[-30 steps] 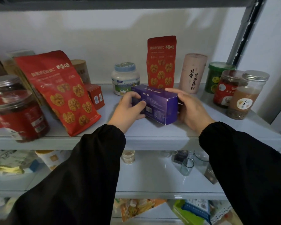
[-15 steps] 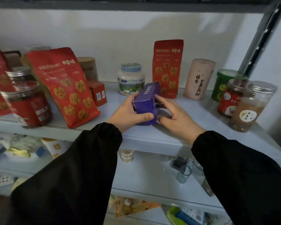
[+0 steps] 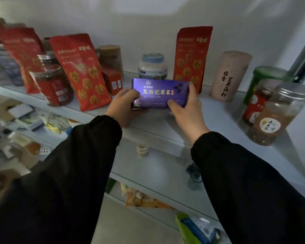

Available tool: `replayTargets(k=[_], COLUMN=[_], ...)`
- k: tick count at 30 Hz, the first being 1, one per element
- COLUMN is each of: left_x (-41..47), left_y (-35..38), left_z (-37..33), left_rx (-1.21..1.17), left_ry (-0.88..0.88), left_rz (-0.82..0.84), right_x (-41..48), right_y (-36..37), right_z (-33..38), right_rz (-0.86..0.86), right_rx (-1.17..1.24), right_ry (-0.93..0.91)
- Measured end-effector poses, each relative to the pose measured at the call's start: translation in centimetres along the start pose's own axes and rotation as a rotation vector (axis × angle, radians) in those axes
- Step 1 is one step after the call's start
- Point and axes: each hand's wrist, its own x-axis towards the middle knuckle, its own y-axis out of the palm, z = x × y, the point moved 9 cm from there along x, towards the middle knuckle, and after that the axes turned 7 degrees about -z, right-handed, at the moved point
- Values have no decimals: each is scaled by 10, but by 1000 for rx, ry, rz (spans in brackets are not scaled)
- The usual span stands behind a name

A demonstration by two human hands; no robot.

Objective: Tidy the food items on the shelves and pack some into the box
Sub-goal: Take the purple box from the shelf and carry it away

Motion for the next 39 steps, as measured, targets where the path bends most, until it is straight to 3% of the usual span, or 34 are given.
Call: replayTargets(k=[7, 18, 25, 30, 39], left_x=[-89, -219, -261, -274, -215], left_y=[-102, -337, -491, -579, -703], left_z=[-41, -64, -116, -141, -122], left_rx=[-48, -20, 26, 30, -55], left_ry=[150, 203, 246, 269, 222], left_rz=[-256, -686, -846, -937, -996], right_x=[-43, -171, -258, -294, -289], right_y=[61, 291, 447, 532, 681], right_z=[31, 125, 199, 241, 238], right_rz=[366, 775, 919, 971, 1025], right_rx=[448, 543, 640, 661, 642], right_ry=[109, 81, 146, 94, 152])
